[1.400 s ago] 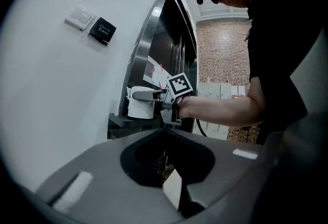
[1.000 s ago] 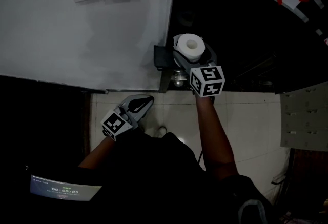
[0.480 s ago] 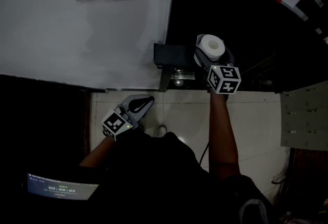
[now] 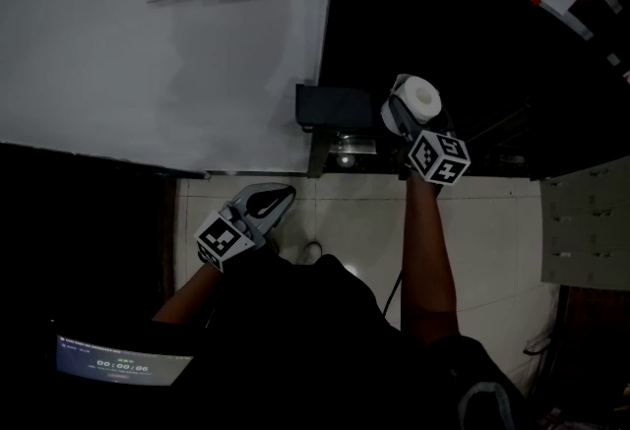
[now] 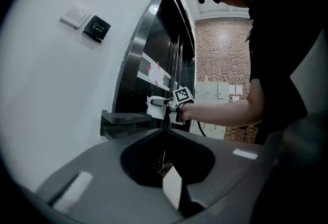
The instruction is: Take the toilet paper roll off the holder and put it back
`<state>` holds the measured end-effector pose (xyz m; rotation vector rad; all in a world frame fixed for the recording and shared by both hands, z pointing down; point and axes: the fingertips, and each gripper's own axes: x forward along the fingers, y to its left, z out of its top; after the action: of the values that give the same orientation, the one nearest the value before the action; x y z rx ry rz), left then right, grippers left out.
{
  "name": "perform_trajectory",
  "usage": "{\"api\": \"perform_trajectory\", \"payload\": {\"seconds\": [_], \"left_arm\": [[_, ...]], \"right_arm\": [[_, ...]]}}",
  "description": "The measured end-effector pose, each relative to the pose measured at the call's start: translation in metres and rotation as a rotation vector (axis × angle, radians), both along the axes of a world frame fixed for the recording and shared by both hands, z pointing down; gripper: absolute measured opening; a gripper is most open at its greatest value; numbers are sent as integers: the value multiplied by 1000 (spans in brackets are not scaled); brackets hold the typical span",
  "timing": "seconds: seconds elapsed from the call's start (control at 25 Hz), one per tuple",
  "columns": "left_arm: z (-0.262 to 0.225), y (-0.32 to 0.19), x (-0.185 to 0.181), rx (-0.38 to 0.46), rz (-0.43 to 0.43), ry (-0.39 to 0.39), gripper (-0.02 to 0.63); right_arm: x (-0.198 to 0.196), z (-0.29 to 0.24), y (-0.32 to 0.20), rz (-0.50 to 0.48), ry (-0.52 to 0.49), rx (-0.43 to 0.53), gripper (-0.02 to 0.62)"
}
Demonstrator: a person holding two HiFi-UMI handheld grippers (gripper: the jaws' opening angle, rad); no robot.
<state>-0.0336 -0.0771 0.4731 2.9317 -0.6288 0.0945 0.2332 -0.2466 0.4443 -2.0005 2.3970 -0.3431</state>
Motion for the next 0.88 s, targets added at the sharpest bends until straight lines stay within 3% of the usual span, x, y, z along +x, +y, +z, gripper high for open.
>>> {"api": "perform_trajectory", "payload": {"seconds": [0.12,0.32,0.52,0.64,0.88], "left_arm": [[2,-1,0,11,0,1,5],[2,0,0,-1,0,-6,5],[0,3,1,-19,4,-12,5],[1,3,1,-14,7,-12,5],[5,1,-3,0,0,-7,5]], "right_arm": [[20,23,0,62,-231,-2,459],[49,69,5,185,-874,55,459],[47,111,8,243,-1230,79,459],[39,131,9,253,-1342,65,459],[27,145,10,246,-1342,34,459]]}}
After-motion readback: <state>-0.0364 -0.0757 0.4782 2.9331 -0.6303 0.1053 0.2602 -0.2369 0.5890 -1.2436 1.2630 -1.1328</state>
